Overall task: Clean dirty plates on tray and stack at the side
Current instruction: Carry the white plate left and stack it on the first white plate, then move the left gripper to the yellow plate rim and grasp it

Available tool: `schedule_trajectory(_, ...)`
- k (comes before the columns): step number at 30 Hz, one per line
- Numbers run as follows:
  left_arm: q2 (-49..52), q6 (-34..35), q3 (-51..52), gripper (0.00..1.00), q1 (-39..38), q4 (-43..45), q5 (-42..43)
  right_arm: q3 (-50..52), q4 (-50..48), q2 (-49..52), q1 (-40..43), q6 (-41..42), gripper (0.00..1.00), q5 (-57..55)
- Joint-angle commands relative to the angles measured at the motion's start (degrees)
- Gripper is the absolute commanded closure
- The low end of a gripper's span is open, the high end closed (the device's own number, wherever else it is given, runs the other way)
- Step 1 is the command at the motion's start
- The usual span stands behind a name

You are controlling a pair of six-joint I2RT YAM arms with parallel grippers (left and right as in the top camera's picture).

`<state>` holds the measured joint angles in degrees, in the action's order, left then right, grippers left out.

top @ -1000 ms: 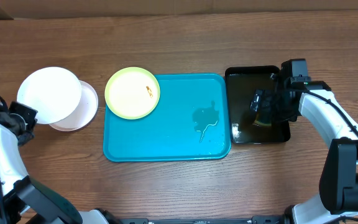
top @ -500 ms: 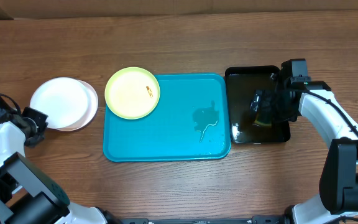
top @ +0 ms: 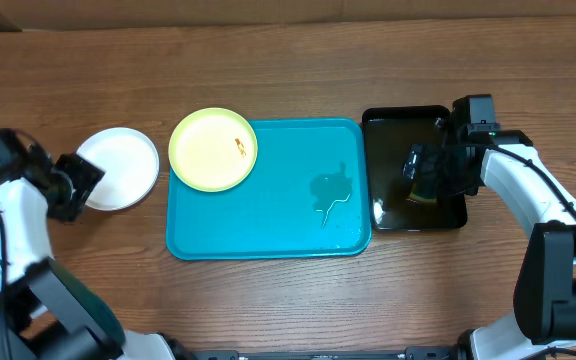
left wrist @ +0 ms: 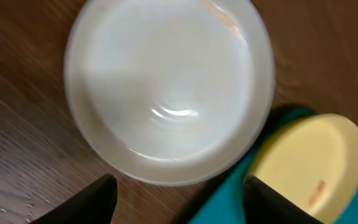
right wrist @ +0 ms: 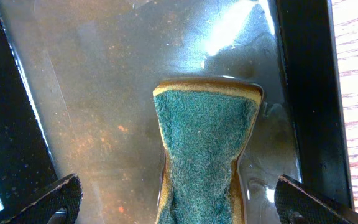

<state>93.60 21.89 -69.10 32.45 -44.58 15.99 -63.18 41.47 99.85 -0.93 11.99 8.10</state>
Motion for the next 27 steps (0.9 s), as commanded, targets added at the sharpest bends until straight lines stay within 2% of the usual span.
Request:
schedule_trajectory(1, -5.68, -1.77, -1.51, 0.34, -5.29, -2.54, 1.77, 0.22, -0.31, 0.20, -0.02, 0.26, 0.00, -0.37)
schedule_trajectory(11, -10.36, -4.85, -1.51, 0.31, -19.67, -15.17, 0.85, 0.22, -0.31, 0.20, -0.02, 0.24, 0.00, -0.37)
schedule_trajectory(27, -10.34, -3.67, -1.33, 0.31, -34.14, -17.33, -13.00, 0.22, -0.31, 0.20, -0.02, 0.24, 0.00, -0.39)
